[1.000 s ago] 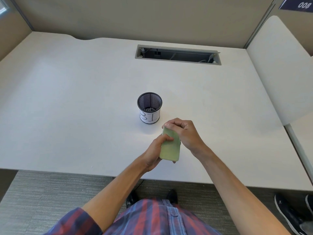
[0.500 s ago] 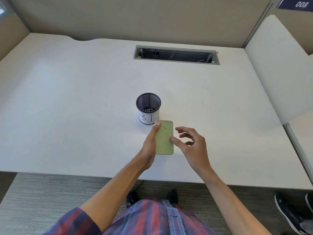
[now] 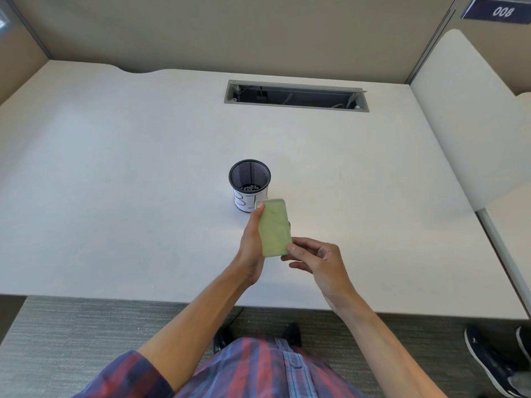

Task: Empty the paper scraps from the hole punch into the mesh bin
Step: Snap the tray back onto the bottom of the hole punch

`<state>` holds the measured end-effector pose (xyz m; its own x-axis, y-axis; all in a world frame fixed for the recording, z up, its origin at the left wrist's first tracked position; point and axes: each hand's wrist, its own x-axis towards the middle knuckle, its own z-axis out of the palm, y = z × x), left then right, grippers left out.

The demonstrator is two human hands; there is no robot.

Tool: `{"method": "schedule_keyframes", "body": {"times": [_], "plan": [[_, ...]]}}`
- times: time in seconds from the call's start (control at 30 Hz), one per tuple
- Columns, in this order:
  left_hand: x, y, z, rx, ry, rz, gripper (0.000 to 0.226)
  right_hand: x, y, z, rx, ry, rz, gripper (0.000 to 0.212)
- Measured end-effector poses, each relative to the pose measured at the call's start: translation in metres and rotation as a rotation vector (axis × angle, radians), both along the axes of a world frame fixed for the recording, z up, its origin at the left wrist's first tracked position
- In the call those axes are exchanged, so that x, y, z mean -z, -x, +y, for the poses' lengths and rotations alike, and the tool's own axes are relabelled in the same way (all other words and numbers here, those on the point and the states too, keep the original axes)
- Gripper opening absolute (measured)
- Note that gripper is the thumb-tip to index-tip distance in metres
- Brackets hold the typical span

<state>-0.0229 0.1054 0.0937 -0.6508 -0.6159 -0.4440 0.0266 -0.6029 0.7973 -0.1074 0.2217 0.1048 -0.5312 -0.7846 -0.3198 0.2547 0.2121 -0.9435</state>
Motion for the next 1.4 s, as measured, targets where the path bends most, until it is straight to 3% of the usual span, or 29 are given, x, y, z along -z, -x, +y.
{"method": "schedule_keyframes", "body": {"times": [0.5,0.7,1.13,1.4], "plan": [[-0.003,0.003,0.002,0.024,-0.036,-0.020,0.051,-0.004,-0.005,0.001,0.049,0.019,0.024,0.012],[-0.002,0.004,0.005,0.055,-0.016,-0.028,0.063,-0.002,-0.012,-0.002,0.033,-0.050,0.121,0.038],[0.000,0.004,0.008,0.018,0.022,-0.036,0.046,0.003,-0.015,-0.005,0.081,-0.046,0.093,0.040],[-0.004,0.001,0.007,0.045,0.026,-0.041,0.059,0.003,-0.007,-0.004,0.108,0.001,0.109,0.008]]}}
